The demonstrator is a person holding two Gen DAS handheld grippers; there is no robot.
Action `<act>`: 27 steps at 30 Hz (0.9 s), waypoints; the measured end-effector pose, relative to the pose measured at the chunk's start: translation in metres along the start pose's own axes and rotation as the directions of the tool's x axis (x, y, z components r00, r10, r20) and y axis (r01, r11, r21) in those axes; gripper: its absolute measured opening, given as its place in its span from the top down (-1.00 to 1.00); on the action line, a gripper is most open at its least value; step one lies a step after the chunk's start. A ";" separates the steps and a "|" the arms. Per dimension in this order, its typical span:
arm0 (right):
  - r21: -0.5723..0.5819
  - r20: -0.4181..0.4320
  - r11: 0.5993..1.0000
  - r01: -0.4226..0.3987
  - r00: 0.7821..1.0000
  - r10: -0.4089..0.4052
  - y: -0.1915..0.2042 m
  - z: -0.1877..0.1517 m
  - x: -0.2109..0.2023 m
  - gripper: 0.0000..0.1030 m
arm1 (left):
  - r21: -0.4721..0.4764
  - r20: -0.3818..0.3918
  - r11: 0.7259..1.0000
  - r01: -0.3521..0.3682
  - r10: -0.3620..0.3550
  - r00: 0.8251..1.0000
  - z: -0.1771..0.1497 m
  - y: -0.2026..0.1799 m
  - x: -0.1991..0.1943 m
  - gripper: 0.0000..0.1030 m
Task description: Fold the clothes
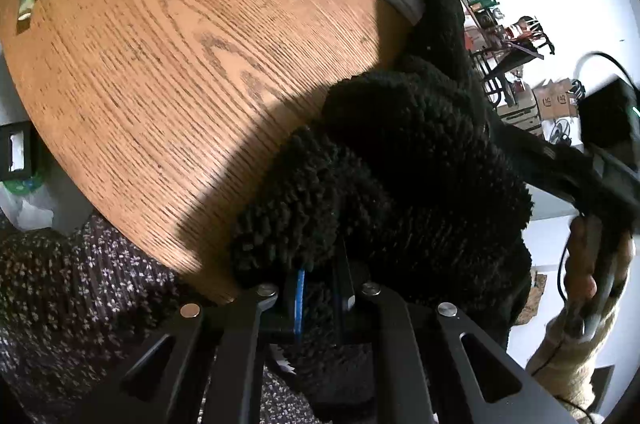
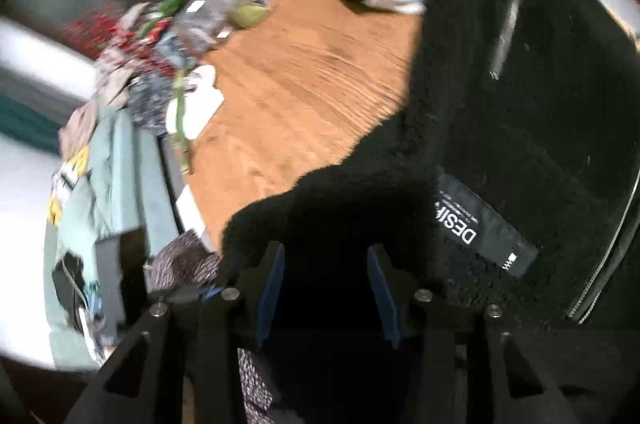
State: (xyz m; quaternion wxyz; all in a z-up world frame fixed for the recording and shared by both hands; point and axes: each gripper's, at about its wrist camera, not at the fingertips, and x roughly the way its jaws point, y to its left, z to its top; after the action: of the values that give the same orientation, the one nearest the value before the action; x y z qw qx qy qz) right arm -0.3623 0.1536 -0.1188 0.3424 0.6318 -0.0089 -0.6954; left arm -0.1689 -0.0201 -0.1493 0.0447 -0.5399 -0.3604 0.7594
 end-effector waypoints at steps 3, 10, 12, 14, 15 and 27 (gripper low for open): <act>0.033 0.042 0.975 0.218 0.975 -0.219 -0.016 0.010 0.006 -0.08 | -0.028 -0.006 0.999 0.040 -0.040 0.999 -0.006 0.012 -0.007 0.79; 0.014 0.017 1.000 -0.009 1.000 0.008 -0.013 0.005 0.020 0.06 | -0.018 -0.013 0.998 0.052 -0.052 0.999 -0.005 0.013 -0.013 0.79; -0.067 0.041 0.994 0.082 0.996 -0.080 0.004 0.009 0.024 0.58 | -0.001 0.023 0.997 0.082 -0.082 0.996 -0.007 0.016 -0.024 0.79; -0.094 0.063 0.992 0.079 0.995 -0.073 0.014 0.021 0.023 0.65 | 0.019 0.058 0.996 0.093 -0.094 0.994 -0.008 0.019 -0.033 0.79; -0.096 0.075 0.994 0.061 0.996 -0.053 0.017 0.029 0.022 0.68 | 0.025 0.074 0.995 0.094 -0.095 0.993 -0.008 0.021 -0.037 0.80; 0.001 0.054 1.000 -0.022 0.998 0.021 0.022 0.089 0.058 0.05 | 0.028 0.060 0.994 0.104 -0.106 0.993 -0.002 0.029 -0.034 0.80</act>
State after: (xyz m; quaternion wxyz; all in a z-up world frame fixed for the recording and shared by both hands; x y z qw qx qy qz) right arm -0.4289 0.0708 -0.1417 0.3489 0.6130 -0.0255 -0.7084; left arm -0.1438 -0.0559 -0.1401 0.0801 -0.4962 -0.3802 0.7764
